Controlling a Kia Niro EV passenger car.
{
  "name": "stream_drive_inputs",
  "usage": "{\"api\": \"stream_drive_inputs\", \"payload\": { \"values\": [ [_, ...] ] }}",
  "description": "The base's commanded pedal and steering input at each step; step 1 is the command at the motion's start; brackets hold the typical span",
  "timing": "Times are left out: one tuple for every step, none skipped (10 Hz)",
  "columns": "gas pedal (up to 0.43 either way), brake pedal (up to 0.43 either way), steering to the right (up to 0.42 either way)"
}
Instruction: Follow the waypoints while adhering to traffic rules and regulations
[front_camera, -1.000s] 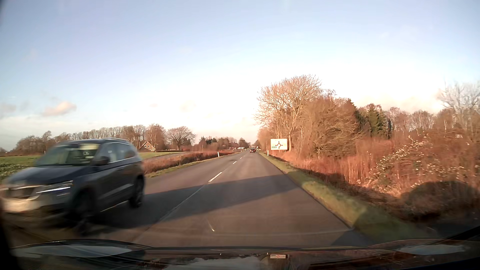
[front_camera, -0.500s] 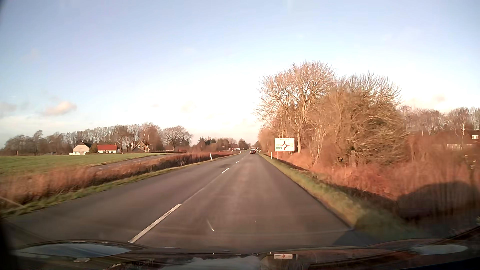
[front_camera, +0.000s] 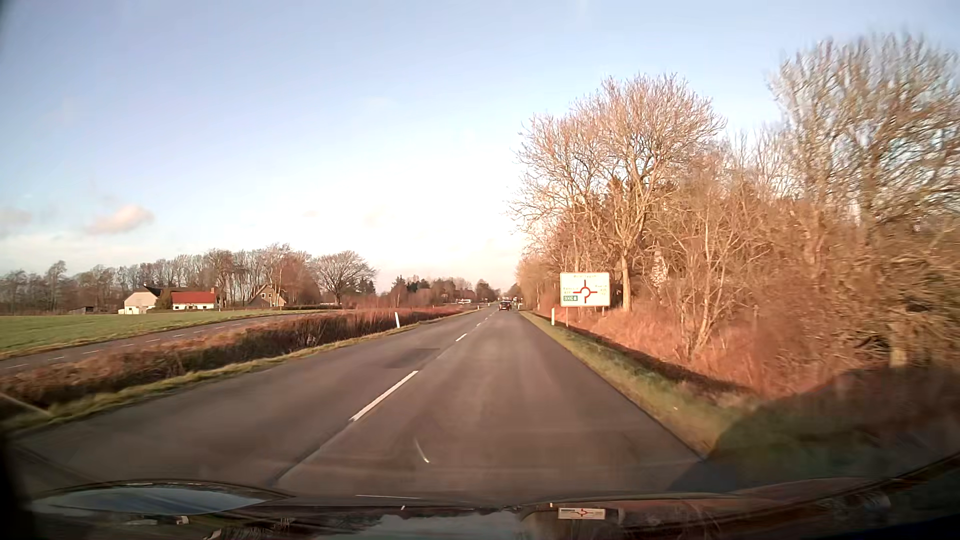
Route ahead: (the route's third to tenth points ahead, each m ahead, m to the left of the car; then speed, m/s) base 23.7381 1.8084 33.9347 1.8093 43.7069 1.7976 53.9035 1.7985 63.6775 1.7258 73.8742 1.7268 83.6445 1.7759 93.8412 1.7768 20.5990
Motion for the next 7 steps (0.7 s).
{"api": "stream_drive_inputs", "payload": {
  "values": [
    [0.228,0.0,0.001],
    [0.228,0.0,0.001],
    [0.228,0.0,0.001],
    [0.228,0.0,0.001],
    [0.228,0.0,0.001],
    [0.228,0.0,0.001],
    [0.228,0.0,0.001]
  ]
}}
